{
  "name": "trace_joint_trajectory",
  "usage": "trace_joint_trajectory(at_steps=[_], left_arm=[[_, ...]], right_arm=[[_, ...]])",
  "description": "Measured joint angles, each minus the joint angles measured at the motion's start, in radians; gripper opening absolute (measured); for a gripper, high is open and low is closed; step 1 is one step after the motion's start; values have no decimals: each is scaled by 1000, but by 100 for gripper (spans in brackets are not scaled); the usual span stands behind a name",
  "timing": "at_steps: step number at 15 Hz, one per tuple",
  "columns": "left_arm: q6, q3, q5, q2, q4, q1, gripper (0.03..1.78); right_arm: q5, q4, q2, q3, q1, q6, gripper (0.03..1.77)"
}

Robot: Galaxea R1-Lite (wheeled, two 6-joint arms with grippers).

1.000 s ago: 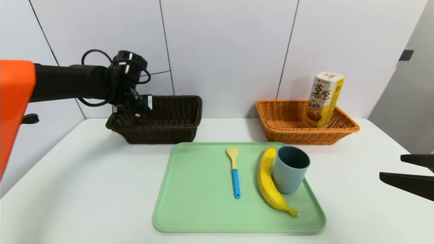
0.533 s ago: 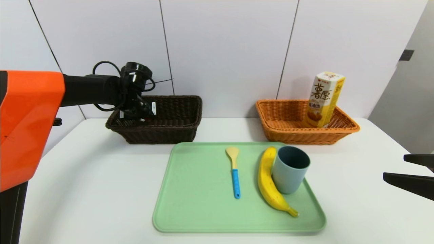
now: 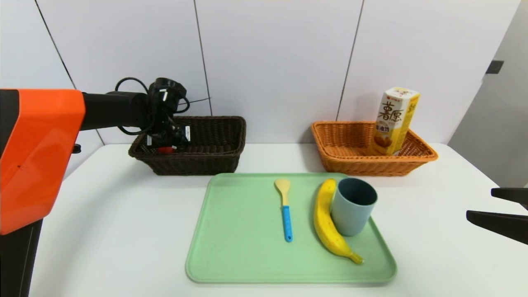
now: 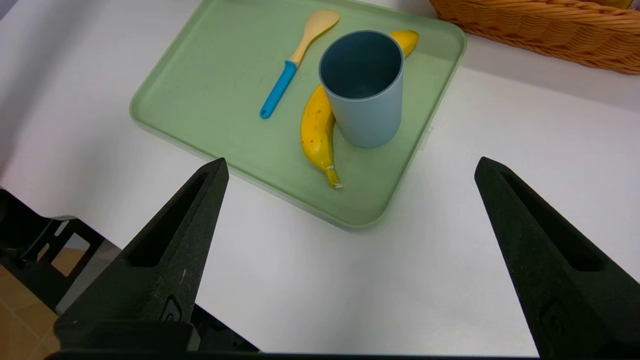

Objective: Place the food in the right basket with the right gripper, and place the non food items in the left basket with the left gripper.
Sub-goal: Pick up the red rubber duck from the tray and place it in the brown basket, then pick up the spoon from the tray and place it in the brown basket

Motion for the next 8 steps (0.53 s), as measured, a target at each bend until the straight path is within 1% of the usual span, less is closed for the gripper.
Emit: trace_joint_trajectory(at_steps=[2, 5, 8], left_arm=[[0, -2, 0, -12, 0, 0, 133], [4, -3, 0, -62, 2, -5, 145], [0, -3, 0, -143, 15, -43, 153]], right_arm=[[0, 0, 0, 0, 0, 2, 170], [-1, 0, -1, -1, 0, 3, 170], [-5, -2, -1, -3, 0, 4, 170]])
